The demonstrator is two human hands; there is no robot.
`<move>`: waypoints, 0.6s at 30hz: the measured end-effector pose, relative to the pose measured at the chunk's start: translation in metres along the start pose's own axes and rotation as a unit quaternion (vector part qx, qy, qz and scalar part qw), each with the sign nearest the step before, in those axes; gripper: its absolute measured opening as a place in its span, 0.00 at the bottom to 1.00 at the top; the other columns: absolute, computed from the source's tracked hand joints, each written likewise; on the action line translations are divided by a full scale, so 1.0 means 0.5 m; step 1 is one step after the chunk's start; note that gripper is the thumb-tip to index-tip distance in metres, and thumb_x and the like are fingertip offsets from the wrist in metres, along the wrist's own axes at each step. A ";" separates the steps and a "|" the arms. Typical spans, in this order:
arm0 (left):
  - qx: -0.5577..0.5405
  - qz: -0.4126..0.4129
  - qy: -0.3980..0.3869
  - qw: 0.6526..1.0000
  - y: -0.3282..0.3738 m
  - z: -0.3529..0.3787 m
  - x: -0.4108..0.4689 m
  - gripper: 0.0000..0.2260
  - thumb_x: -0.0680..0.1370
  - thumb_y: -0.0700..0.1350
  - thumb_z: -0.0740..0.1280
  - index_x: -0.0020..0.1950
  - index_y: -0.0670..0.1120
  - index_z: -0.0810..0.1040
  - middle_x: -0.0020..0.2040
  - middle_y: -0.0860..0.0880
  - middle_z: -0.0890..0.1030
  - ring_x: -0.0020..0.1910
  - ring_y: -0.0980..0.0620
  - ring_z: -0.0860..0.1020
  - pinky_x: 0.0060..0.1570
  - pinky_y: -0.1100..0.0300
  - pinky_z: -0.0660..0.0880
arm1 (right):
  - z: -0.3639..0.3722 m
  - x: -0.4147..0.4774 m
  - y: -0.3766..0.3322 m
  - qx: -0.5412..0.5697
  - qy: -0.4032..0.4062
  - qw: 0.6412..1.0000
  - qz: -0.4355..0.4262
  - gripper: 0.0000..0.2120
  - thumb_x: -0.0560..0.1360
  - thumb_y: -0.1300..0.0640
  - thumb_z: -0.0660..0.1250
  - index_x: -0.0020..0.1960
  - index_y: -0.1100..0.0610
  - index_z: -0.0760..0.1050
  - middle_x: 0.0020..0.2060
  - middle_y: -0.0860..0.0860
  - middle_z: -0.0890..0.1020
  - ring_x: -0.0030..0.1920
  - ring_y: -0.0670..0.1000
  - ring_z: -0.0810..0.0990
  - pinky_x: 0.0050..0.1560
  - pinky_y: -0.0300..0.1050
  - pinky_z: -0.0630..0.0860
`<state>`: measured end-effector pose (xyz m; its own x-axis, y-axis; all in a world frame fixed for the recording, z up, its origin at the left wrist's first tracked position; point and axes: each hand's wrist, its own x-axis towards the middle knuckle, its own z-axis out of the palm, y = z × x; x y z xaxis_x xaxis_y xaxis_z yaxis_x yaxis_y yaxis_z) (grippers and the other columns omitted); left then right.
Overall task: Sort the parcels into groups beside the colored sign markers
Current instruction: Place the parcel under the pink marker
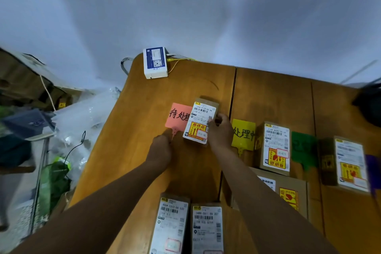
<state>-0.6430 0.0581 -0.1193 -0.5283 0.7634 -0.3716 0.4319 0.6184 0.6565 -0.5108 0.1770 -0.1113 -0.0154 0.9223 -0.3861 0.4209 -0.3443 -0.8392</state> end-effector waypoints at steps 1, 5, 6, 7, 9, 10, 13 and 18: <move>0.004 -0.004 0.005 1.000 0.003 0.000 -0.002 0.14 0.85 0.47 0.57 0.62 0.42 0.78 0.56 0.46 0.82 0.45 0.52 0.77 0.35 0.71 0.70 | -0.003 0.001 0.002 -0.005 -0.001 1.000 -0.004 0.12 0.81 0.58 0.65 0.64 0.56 0.76 0.56 0.52 0.82 0.49 0.50 0.81 0.42 0.39 0.76; 0.008 -0.015 0.017 1.000 0.015 0.000 -0.009 0.11 0.83 0.42 0.60 0.58 0.38 0.79 0.44 0.49 0.75 0.41 0.50 0.76 0.30 0.72 0.67 | -0.006 0.001 0.015 -0.024 -0.032 0.999 -0.029 0.19 0.81 0.57 0.64 0.72 0.54 0.72 0.65 0.52 0.79 0.60 0.51 0.80 0.50 0.39 0.77; 0.015 -0.019 0.013 1.000 0.019 -0.002 -0.013 0.10 0.83 0.42 0.61 0.56 0.38 0.79 0.43 0.49 0.75 0.39 0.52 0.75 0.30 0.72 0.67 | -0.008 -0.004 0.017 -0.030 -0.038 0.998 -0.032 0.20 0.82 0.56 0.62 0.73 0.53 0.71 0.68 0.52 0.77 0.64 0.52 0.78 0.55 0.42 0.78; 0.025 -0.026 0.008 0.999 0.022 -0.006 -0.017 0.09 0.83 0.42 0.61 0.54 0.39 0.79 0.41 0.49 0.74 0.36 0.55 0.73 0.29 0.70 0.66 | -0.010 -0.009 0.018 -0.032 -0.041 0.998 -0.034 0.21 0.82 0.56 0.61 0.75 0.52 0.69 0.70 0.52 0.75 0.66 0.53 0.77 0.59 0.45 0.78; 0.051 -0.043 -0.008 0.998 0.024 -0.015 -0.026 0.09 0.82 0.42 0.62 0.48 0.39 0.79 0.39 0.48 0.76 0.34 0.54 0.74 0.29 0.65 0.68 | -0.021 -0.031 0.013 -0.036 -0.033 0.998 -0.031 0.22 0.83 0.55 0.60 0.76 0.52 0.67 0.72 0.53 0.71 0.70 0.53 0.73 0.62 0.46 0.75; 0.065 -0.049 -0.017 0.997 0.022 -0.021 -0.030 0.08 0.81 0.41 0.63 0.45 0.39 0.79 0.38 0.46 0.76 0.35 0.50 0.75 0.29 0.62 0.70 | -0.027 -0.043 0.009 -0.042 -0.023 0.998 -0.028 0.22 0.83 0.55 0.59 0.76 0.52 0.67 0.73 0.53 0.70 0.71 0.53 0.71 0.64 0.47 0.72; 0.098 -0.069 -0.046 0.992 0.020 -0.041 -0.064 0.10 0.78 0.38 0.64 0.36 0.42 0.73 0.35 0.45 0.76 0.32 0.50 0.75 0.26 0.61 0.68 | -0.050 -0.098 0.005 -0.074 0.009 0.996 -0.046 0.21 0.82 0.55 0.60 0.74 0.55 0.69 0.72 0.54 0.71 0.71 0.54 0.70 0.68 0.50 0.69; 0.120 -0.124 -0.129 0.976 0.026 -0.077 -0.144 0.11 0.78 0.48 0.69 0.43 0.41 0.75 0.37 0.43 0.78 0.30 0.49 0.77 0.25 0.61 0.71 | -0.085 -0.236 0.005 -0.052 -0.060 0.996 -0.049 0.11 0.81 0.58 0.60 0.58 0.54 0.80 0.55 0.52 0.84 0.54 0.53 0.82 0.48 0.42 0.76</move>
<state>-0.6273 0.0041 -0.0588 -0.4499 0.5873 -0.6728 0.4902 0.7921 0.3637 -0.4694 0.0749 -0.0519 -0.1663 0.9212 -0.3518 0.5036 -0.2274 -0.8335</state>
